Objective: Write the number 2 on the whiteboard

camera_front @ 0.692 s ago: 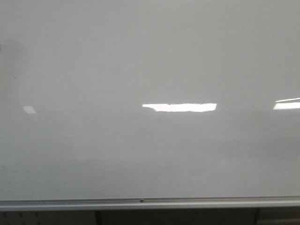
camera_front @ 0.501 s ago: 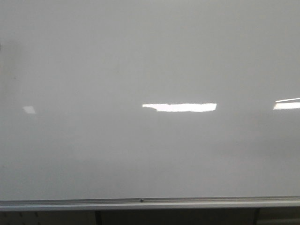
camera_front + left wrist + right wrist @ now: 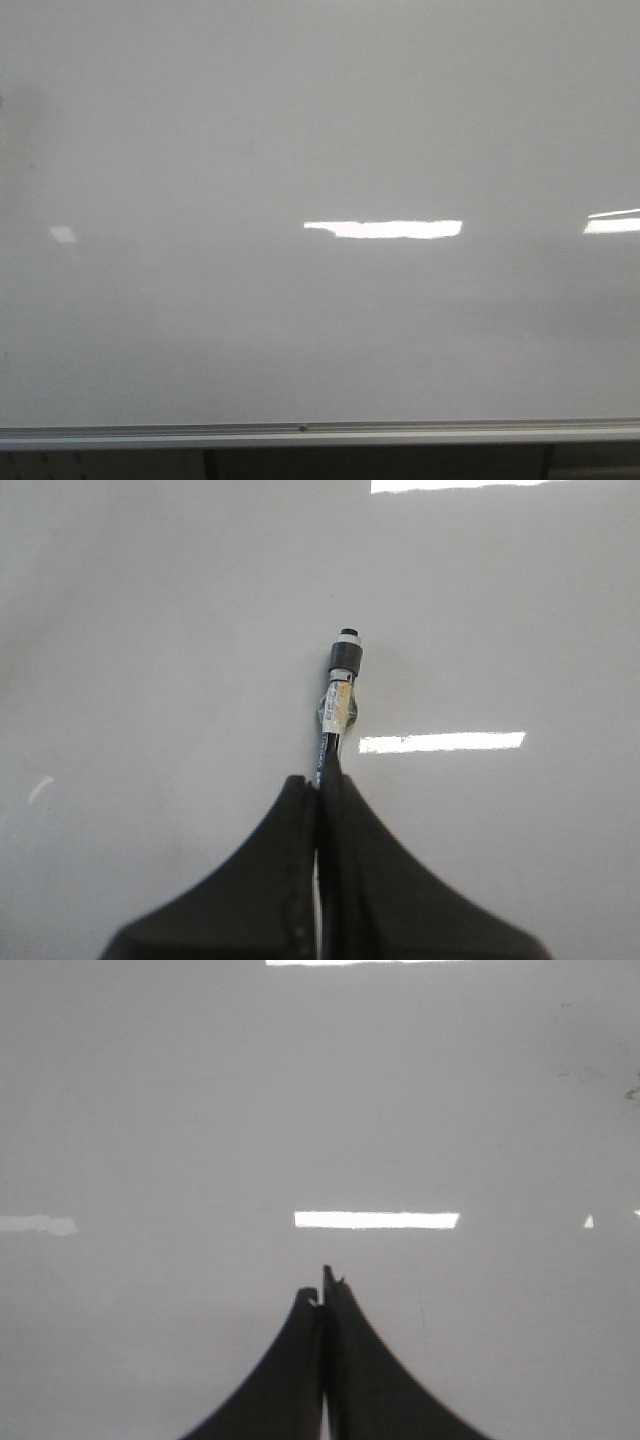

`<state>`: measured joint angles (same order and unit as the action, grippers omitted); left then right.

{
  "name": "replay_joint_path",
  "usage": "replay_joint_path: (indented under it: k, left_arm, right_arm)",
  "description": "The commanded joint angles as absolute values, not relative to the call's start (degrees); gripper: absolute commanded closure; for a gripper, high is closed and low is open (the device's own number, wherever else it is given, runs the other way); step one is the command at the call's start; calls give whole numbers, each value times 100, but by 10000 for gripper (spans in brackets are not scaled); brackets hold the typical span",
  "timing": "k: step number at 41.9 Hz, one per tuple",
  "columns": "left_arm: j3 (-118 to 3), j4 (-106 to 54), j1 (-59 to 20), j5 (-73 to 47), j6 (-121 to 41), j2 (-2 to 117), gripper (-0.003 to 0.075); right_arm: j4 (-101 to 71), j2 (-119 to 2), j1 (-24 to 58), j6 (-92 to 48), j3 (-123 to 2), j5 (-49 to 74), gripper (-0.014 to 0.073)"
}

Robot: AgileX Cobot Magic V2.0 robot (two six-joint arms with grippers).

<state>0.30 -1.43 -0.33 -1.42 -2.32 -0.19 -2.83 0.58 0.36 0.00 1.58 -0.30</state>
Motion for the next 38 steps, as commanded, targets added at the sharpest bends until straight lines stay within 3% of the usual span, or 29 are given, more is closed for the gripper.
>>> replay_joint_path:
  k: [1,7,13,38]
  left_arm:
    - [156,-139,-40,636,-211,-122,740]
    - [-45,-139,-40,1036,-211,-122,740]
    - [-721,-139,-40,618,-211,-98,740]
    - [-4186,-139,-40,-2766,-211,1910,740]
  right_arm:
    - [-295,149,19,0,149,-534,662]
    - [-300,149,19,0,-106,-319,662]
    - [-300,111,19,0,-806,486,662]
    - [-295,-2216,19,0,-3896,2941,662]
